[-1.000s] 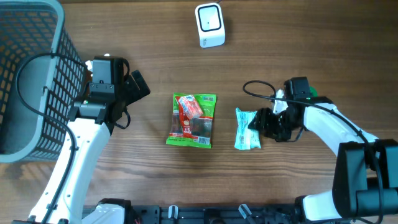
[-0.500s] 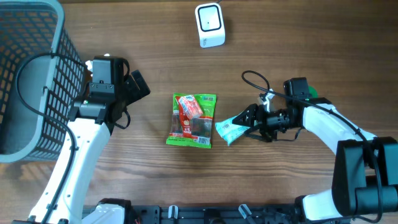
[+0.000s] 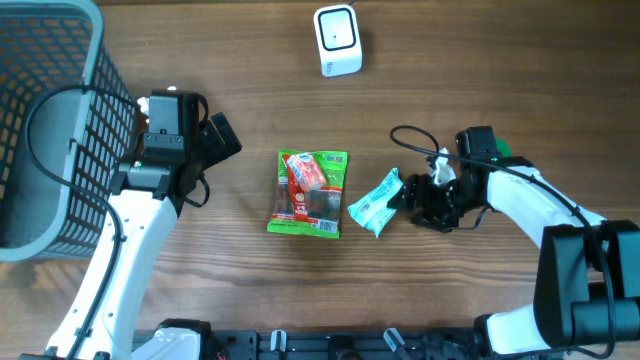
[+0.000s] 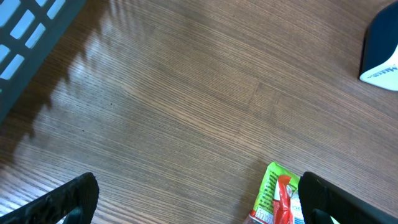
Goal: Scan the item barcode
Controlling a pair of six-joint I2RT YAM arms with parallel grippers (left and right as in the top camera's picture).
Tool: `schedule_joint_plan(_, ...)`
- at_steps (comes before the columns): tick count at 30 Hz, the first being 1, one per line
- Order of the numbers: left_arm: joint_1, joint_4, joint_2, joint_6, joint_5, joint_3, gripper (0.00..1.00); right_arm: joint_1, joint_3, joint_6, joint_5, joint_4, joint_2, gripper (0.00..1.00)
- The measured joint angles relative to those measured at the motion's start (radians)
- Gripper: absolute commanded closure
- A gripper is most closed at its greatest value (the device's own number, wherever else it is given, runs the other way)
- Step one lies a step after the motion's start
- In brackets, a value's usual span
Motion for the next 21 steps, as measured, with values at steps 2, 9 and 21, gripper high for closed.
schedule_joint_plan(2,0.000,0.000,0.000,0.000,0.000,0.000,0.00,0.000,0.043,-0.041,0.036,-0.058,-0.008,0.25)
schedule_joint_plan(9,0.000,0.000,0.000,0.000,0.000,0.000,0.00,0.000,0.249,-0.263,0.079,-0.137,-0.034,0.11)
schedule_joint_plan(21,0.000,0.000,0.000,0.000,0.000,0.000,0.00,0.000,0.258,-0.353,0.253,-0.116,-0.034,0.12)
